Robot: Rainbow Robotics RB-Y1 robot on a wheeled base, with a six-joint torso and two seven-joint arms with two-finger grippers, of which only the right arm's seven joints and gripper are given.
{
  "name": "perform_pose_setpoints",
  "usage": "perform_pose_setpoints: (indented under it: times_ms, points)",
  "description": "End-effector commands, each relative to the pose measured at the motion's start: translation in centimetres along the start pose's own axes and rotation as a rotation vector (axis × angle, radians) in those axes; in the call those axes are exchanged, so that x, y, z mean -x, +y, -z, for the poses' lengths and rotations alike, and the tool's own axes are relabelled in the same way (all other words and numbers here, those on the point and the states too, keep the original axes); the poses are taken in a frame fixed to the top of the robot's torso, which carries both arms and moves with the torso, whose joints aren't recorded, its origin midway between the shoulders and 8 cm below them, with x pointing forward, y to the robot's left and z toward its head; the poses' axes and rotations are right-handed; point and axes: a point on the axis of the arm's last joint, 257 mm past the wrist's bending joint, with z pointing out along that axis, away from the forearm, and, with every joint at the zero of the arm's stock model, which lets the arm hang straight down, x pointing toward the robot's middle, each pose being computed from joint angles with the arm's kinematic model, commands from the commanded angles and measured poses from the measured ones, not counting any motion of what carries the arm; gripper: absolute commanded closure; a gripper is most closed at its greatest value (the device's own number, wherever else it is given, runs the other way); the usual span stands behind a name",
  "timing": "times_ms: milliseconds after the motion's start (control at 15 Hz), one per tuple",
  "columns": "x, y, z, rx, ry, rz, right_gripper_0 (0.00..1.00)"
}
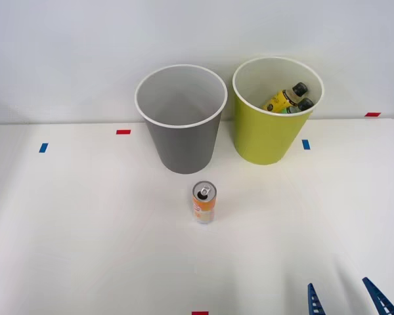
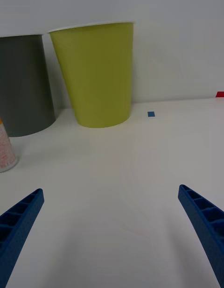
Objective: Put cans in the gray bin, plastic bottles in the light green bin
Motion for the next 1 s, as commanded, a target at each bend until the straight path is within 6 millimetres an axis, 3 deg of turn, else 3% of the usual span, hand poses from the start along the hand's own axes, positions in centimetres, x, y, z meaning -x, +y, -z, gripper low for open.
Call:
perform_pose_setpoints:
  times_ms: [67, 1000]
  points:
    - [0.0, 0.0, 0.0, 0.0, 0.0, 0.0, 0.0]
    - [0.0, 0.0, 0.0, 0.0, 0.0, 0.0, 0.0]
